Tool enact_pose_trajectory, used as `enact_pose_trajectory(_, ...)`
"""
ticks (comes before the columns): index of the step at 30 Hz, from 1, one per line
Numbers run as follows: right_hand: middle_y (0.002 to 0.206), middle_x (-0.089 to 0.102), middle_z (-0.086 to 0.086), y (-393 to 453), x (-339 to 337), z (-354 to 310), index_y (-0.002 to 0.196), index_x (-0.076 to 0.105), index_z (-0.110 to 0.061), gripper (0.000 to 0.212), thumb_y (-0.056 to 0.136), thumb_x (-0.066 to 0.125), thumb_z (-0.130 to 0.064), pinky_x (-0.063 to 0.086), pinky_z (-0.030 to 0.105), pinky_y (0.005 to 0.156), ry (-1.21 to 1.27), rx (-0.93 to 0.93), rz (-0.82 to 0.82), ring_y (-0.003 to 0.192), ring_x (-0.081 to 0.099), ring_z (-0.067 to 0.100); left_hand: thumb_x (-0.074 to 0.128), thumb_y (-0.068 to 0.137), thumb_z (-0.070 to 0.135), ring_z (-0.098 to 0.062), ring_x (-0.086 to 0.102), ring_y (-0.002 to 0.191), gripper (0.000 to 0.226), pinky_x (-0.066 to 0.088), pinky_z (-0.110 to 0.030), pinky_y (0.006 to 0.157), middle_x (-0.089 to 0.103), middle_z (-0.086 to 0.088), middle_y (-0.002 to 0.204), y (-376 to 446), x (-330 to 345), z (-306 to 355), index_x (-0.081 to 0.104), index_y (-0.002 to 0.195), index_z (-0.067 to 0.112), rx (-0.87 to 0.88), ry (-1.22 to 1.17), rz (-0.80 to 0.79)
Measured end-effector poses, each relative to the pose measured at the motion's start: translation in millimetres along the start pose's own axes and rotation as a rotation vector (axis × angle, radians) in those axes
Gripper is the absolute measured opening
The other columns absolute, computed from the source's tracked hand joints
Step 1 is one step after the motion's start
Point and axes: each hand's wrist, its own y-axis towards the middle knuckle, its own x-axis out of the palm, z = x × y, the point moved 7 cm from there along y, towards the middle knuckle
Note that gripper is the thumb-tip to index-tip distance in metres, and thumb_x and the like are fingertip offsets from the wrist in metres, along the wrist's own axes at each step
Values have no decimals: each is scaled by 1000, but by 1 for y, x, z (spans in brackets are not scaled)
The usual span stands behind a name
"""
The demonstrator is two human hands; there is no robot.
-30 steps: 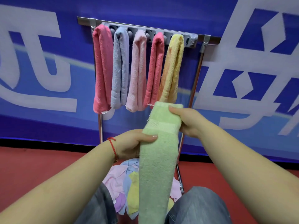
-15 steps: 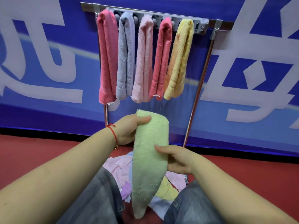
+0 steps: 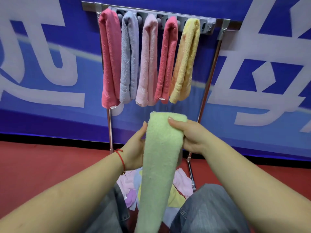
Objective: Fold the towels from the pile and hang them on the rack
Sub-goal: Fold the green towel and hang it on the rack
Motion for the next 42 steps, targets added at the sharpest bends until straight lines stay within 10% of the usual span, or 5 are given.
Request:
enact_pose_trajectory(11, 117, 65, 17, 10, -43, -7, 125, 57, -4, 40, 93, 54, -29, 52, 40, 78, 101, 29, 269, 101, 64, 28, 60, 71, 13, -17, 70, 80, 24, 56, -27, 76, 73, -7, 88, -10, 13, -8, 69, 92, 5, 31, 284, -63)
enact_pose_trajectory(20, 116, 66, 17, 0, -19, 59, 114, 66, -4, 91, 78, 30, -79, 47, 40, 92, 137, 300, -48, 102, 66, 29, 48, 87, 10, -17, 71, 73, 20, 57, -28, 70, 73, -9, 83, -7, 17, 43, 64, 97, 3, 159, 167, 22)
enact_pose_trajectory(28, 97, 71, 7, 0, 3, 47, 104, 63, -3, 19, 88, 56, -9, 56, 28, 81, -116, 136, -133, 88, 69, 16, 40, 96, 14, -17, 71, 69, 25, 58, -27, 62, 73, -8, 78, -8, 2, 50, 63, 96, 4, 112, 191, 119)
enact_pose_trajectory(34, 96, 69, 11, 11, 12, 18, 104, 63, -2, 17, 94, 49, -5, 55, 29, 79, -46, -47, -50, 84, 67, 18, 42, 82, 51, -19, 71, 79, 50, 57, -28, 72, 73, -7, 86, -12, -6, 38, 77, 79, 15, 77, 88, 63)
enact_pose_trajectory(42, 93, 69, 0, 9, -11, 0, 96, 68, -10, 21, 84, 61, -26, 49, 31, 82, -492, -132, 129, 87, 64, 16, 49, 92, 13, -16, 69, 80, 20, 55, -26, 74, 72, -8, 94, -8, -8, 46, 65, 101, 4, 202, 301, 160)
